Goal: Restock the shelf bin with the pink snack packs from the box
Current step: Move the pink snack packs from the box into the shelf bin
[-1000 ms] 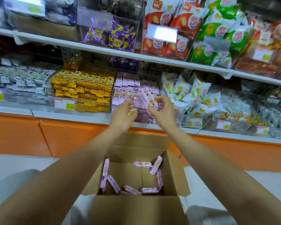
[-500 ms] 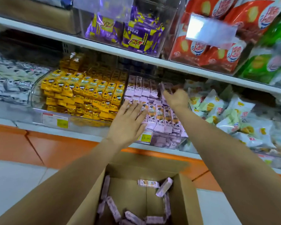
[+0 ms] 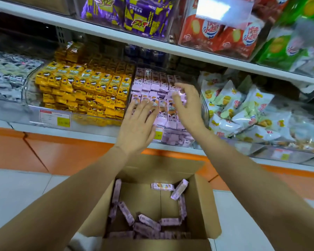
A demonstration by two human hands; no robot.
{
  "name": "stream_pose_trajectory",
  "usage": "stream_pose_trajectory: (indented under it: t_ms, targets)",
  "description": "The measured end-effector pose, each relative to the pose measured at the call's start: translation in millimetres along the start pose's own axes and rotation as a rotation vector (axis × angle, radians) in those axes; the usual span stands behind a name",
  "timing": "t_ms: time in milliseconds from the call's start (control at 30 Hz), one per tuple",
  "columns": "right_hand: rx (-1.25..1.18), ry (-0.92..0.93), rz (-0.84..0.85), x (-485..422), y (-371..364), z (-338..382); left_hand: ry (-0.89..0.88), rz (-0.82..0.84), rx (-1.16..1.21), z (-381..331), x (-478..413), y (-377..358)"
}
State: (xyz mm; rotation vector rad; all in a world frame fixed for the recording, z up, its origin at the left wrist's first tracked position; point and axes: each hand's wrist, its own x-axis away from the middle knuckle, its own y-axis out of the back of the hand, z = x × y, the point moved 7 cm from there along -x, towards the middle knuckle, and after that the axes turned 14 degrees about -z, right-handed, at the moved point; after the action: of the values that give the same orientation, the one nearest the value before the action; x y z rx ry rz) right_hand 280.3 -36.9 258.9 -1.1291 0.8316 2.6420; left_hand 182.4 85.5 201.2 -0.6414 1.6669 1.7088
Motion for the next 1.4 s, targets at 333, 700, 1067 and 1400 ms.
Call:
stream_pose_trajectory:
  t_ms: [333,700,1067,1400]
  targets:
    - [-0.097,-0.219,0.386,225,-25,-47,0.102,0.081,0.123,-21,156,-25]
    - [0.226,-0.448,1.431,449,-102,-166,0.314,0.638,0.119,-21,311,-119]
    - [0.394,-0.466,1.446,455,-107,-189,0.363,0.572,0.153,-21,308,-112]
    - [0.043,-0.835,1.034,385,-73,-171,0.257,0.491,0.25,-39,290,-108]
